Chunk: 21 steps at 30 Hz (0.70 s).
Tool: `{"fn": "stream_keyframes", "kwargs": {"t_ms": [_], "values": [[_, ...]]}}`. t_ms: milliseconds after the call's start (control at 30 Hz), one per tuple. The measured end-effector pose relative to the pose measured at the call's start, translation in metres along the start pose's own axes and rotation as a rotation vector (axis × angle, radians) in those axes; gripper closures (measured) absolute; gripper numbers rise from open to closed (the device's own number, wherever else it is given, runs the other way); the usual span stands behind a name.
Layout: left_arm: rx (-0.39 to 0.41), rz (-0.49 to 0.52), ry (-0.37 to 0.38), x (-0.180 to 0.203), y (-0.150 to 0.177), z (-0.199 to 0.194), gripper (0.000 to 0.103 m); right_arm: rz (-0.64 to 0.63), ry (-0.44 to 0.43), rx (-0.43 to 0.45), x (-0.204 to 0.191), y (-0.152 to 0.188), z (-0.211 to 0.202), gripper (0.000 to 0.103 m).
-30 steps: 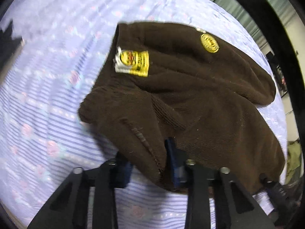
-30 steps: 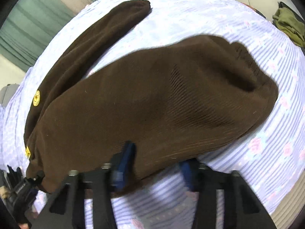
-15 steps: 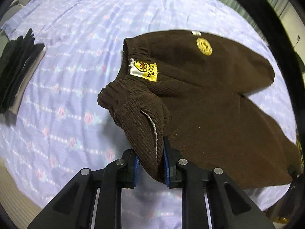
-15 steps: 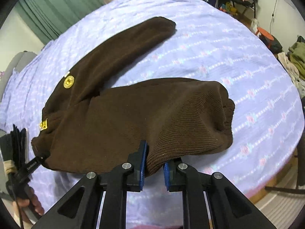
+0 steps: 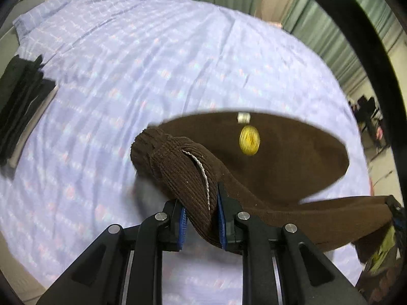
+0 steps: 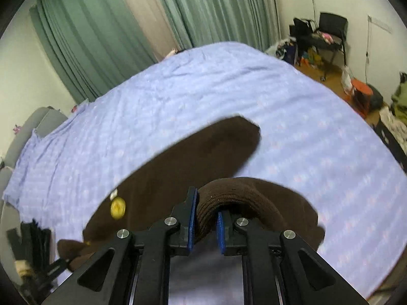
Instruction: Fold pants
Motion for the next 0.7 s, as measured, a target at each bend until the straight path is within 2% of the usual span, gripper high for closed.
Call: {"fn": "stream_keyframes", "kwargs": {"t_ms": [100,200,367,467,533,600,633,667,700], "values": [[0.037,0.004,0.0,0.002,-0.025,0.013,0.082,-0.009,-0.02,0.011,-0.018,-0.02,0.039,0.089],[0.031,-0.011,-0.008,-0.002,-0.042,0.037,0.082,-0.036,-0.018,0.001,-0.031,-0.026,0.079,0.089],[-0.062,-0.025,-0.025,-0.009,-0.055,0.087,0.078,-0.084,-0.003,-0.036,-0.051,-0.027,0.14,0.089],[-0.099,-0.028,-0.003,-0.016,-0.06,0.094,0.066,-0.107,0.017,-0.05,-0.055,-0.026,0.158,0.089],[-0.125,-0.054,0.028,-0.01,-0.059,0.082,0.053,-0.109,0.024,-0.056,-0.055,-0.026,0.163,0.089],[-0.138,-0.096,0.067,-0.002,-0.05,0.065,0.023,-0.099,0.021,-0.056,-0.055,-0.026,0.162,0.084],[-0.134,-0.108,0.072,0.001,-0.051,0.054,0.013,-0.097,0.013,-0.055,-0.056,-0.026,0.158,0.075],[-0.099,-0.101,0.06,0.002,-0.054,0.036,0.0,-0.1,0.008,-0.052,-0.057,-0.027,0.156,0.058],[-0.064,-0.081,0.055,0.006,-0.056,0.022,0.0,-0.101,-0.002,-0.043,-0.06,-0.028,0.151,0.05]]}}
Point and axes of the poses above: each gripper's, at about its wrist camera, not at the fingertips, and z roughly the way its jaws point, x to its right, y to its underside, the point moved 5 cm from there along z, roughly the way its jaws point, and after that the axes turned 10 degrees about x, right-handed, at the moved point
